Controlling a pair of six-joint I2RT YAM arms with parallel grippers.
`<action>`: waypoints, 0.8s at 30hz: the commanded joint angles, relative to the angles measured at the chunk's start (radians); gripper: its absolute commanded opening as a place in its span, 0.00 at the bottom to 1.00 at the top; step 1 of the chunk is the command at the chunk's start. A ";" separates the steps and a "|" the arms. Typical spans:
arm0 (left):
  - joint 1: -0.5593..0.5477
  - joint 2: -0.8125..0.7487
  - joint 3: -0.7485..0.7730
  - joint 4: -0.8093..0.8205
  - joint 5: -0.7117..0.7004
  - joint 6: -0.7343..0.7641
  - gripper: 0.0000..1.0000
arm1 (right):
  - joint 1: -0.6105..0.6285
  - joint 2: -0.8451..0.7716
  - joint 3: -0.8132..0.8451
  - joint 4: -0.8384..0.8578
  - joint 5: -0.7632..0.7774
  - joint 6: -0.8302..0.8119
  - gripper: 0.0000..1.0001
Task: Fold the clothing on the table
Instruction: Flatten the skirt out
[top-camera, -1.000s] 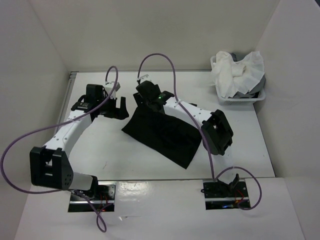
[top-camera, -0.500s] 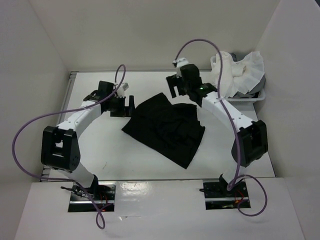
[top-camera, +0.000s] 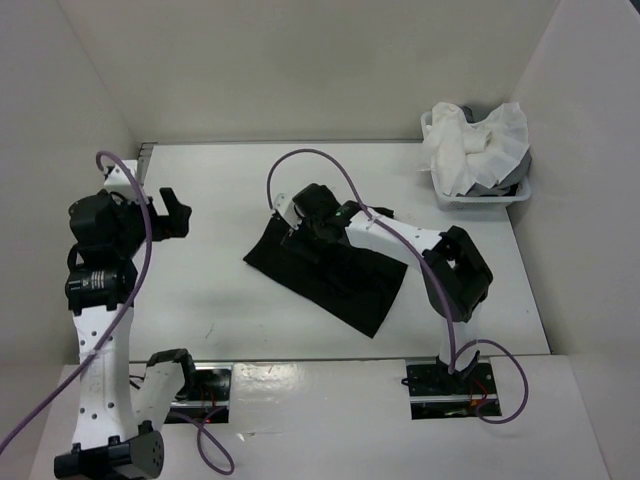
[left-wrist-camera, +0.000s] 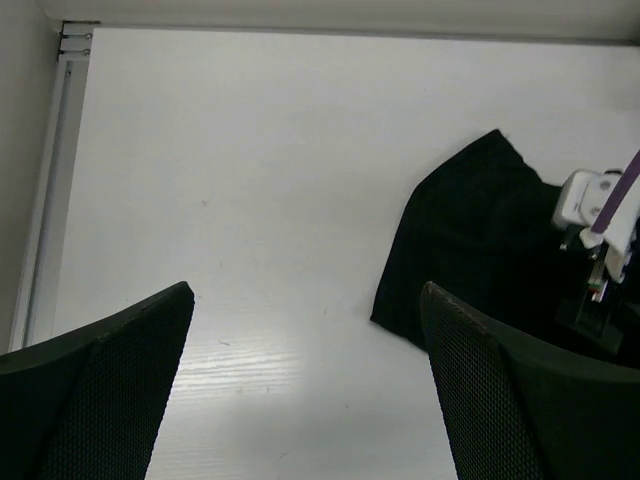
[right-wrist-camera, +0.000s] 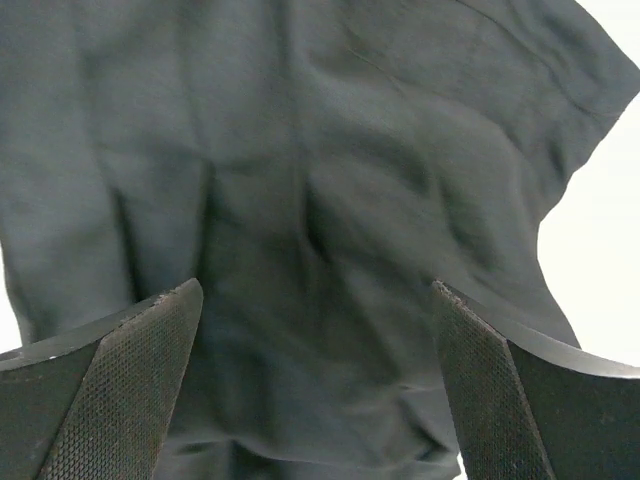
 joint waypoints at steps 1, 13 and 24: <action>0.026 0.003 -0.079 -0.048 -0.001 0.057 1.00 | -0.018 0.026 -0.011 0.018 0.048 -0.120 0.97; 0.055 -0.024 -0.134 -0.011 0.008 0.102 1.00 | -0.026 0.219 0.047 -0.282 -0.118 -0.260 0.97; 0.055 -0.043 -0.144 -0.011 0.017 0.111 1.00 | 0.048 0.402 0.288 -0.537 -0.451 -0.264 0.98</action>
